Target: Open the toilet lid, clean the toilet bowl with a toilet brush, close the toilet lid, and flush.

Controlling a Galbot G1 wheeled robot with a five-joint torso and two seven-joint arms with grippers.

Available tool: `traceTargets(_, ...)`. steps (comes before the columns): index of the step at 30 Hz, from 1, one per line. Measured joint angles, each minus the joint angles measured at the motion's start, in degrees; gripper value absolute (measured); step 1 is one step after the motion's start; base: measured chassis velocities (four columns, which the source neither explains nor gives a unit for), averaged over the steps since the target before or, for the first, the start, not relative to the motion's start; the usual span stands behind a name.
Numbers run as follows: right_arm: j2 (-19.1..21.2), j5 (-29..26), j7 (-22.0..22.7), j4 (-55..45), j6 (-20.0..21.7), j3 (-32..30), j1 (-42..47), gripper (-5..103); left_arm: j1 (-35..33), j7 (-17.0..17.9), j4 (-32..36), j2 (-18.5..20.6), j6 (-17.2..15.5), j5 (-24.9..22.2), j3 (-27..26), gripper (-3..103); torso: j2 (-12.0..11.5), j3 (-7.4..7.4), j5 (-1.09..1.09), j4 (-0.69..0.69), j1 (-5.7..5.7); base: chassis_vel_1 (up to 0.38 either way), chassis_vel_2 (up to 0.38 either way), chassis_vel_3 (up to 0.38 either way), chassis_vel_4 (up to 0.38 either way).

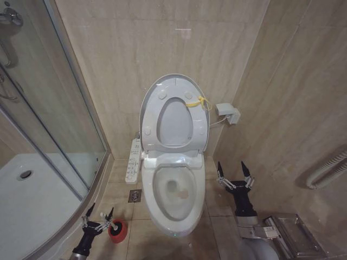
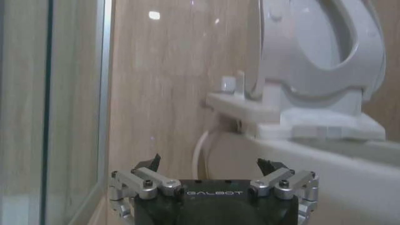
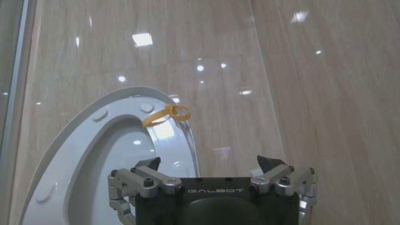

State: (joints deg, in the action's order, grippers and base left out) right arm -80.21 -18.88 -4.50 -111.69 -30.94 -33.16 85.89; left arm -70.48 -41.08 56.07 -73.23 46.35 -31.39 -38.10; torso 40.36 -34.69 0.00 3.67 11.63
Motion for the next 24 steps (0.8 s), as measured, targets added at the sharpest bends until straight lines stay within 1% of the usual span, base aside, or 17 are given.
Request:
traceTargets(2, 0.2, 0.1, -0.1, 0.3, 0.0, 0.0, -0.1, 100, 2.1, -1.0, -3.3, 0.0, 0.0, 0.1, 0.1, 100, 0.0, 0.0, 0.0, 0.01, 0.0, 0.0, 0.0, 0.0, 0.0)
traceTargets(5, 0.4, 0.1, -0.2, 0.6, 0.0, 0.2, -0.5, 100, 2.8, -1.1, -4.7, 0.0, 0.0, 0.3, 0.0, 100, 0.0, 0.0, 0.01, 0.02, 0.0, 0.0, 0.0, 0.0, 0.0)
traceTargets(7, 0.4, 0.3, -0.2, 1.0, 0.0, 0.4, -0.9, 100, 3.0, -0.6, -5.5, -0.2, 0.0, 1.0, -0.2, 100, 0.0, 0.0, 0.01, -0.02, 0.0, 0.0, 0.0, 0.0, 0.0)
traceTargets(12, 0.3, 0.4, -0.3, 1.1, 0.1, 0.5, -1.1, 100, 3.3, 0.4, -6.7, -0.4, 0.0, 2.3, -0.4, 100, 0.0, 0.0, 0.01, 0.0, 0.0, 0.0, 0.0, 0.0, 0.0)
traceTargets(18, 0.4, 0.4, -0.3, 1.1, 0.2, 0.4, -1.2, 100, 4.1, 0.8, -8.3, -0.9, 0.0, 2.9, -0.6, 100, 0.0, 0.0, 0.01, 0.0, 0.0, 0.0, 0.0, 0.0, 0.0)
traceTargets(23, 1.0, 0.4, -0.3, 1.1, 0.2, 0.0, -0.9, 100, 3.9, 0.9, -7.6, -1.4, 0.2, 3.3, -0.7, 100, 0.0, 0.0, 0.01, 0.01, 0.0, 0.0, 0.0, 0.0, 0.0)
traceTargets(24, 1.1, 0.4, -0.3, 1.1, 0.2, 0.0, -0.9, 100, 3.8, 0.9, -7.4, -1.4, 0.2, 3.4, -0.7, 92, 0.0, 0.0, 0.01, 0.01, 0.0, 0.0, 0.0, 0.0, 0.0)
